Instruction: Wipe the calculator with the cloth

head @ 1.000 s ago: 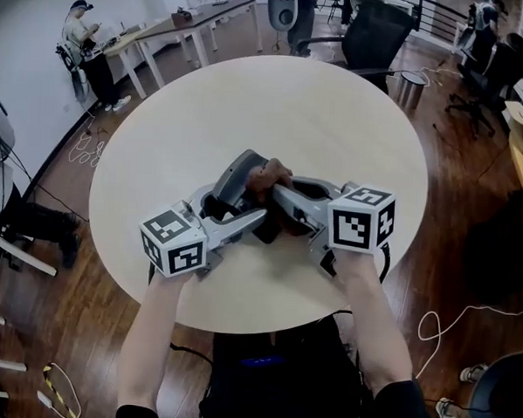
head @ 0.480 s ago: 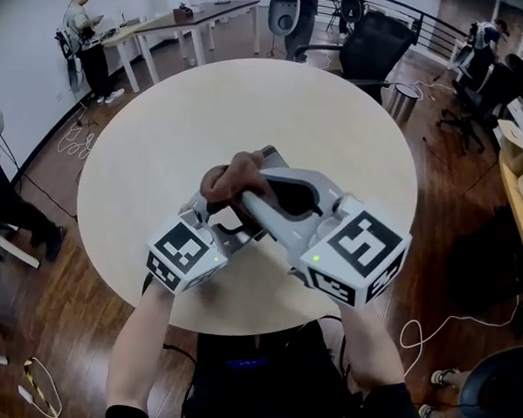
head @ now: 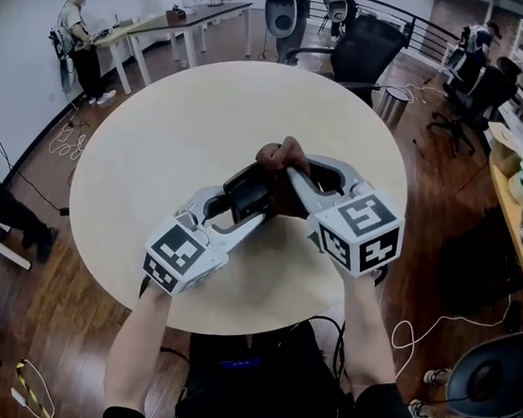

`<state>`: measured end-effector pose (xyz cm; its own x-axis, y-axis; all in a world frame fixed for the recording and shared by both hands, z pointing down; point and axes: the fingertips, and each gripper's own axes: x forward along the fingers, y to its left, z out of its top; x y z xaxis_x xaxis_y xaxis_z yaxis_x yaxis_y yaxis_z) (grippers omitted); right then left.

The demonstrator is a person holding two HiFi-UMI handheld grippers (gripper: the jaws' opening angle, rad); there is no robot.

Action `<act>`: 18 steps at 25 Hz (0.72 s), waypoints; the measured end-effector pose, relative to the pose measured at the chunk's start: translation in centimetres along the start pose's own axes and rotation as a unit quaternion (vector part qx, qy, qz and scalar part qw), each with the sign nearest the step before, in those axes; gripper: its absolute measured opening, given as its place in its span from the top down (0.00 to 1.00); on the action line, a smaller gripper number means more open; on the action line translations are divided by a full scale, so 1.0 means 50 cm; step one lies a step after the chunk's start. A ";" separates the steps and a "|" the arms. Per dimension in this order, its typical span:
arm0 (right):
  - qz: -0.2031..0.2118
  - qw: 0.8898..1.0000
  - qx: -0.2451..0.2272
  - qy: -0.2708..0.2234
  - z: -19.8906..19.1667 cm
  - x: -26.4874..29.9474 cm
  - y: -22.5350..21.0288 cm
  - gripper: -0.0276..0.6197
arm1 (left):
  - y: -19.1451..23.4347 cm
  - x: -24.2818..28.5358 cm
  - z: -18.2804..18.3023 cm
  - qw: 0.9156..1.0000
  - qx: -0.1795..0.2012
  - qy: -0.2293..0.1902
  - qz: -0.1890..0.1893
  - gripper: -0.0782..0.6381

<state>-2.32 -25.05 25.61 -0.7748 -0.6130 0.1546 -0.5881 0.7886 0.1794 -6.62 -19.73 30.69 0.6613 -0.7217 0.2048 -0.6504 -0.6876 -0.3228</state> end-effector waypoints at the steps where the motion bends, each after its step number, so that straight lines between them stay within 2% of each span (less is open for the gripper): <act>1: -0.019 1.000 0.018 0.002 -0.009 -0.003 -0.026 0.85 | 0.004 -0.006 -0.001 1.000 -0.001 0.001 0.003 0.68; 3: -0.035 0.999 0.040 -0.011 -0.002 -0.022 -0.048 0.85 | 0.007 -0.014 -0.002 1.000 0.002 0.004 0.007 0.68; 4: -0.028 0.998 0.041 -0.027 0.017 -0.031 -0.035 0.85 | 0.009 -0.018 -0.003 1.000 0.005 0.006 0.010 0.68; 7: 0.050 0.996 0.006 -0.078 0.104 -0.038 0.092 0.85 | 0.020 -0.035 -0.003 0.999 0.024 0.017 0.027 0.68; 9: 0.104 0.990 -0.048 -0.080 0.140 -0.029 0.198 0.85 | 0.020 -0.043 0.001 0.998 0.044 0.025 0.038 0.68; 10: 0.117 0.988 -0.073 -0.072 0.146 -0.022 0.237 0.85 | 0.017 -0.047 0.005 0.997 0.052 0.026 0.041 0.69; 13: 0.112 0.986 -0.103 -0.069 0.144 -0.002 0.267 0.85 | 0.010 -0.065 0.019 0.997 0.061 0.016 0.047 0.69; 18: 0.068 0.993 -0.064 -0.071 0.122 -0.001 0.161 0.85 | 0.014 -0.097 0.050 0.997 0.039 -0.018 0.057 0.69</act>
<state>-8.43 -18.39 21.13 -0.8749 -0.4819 0.0489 -0.4494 0.8453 0.2890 -9.37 -16.50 27.15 0.5981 -0.7909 0.1293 -0.6924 -0.5912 -0.4136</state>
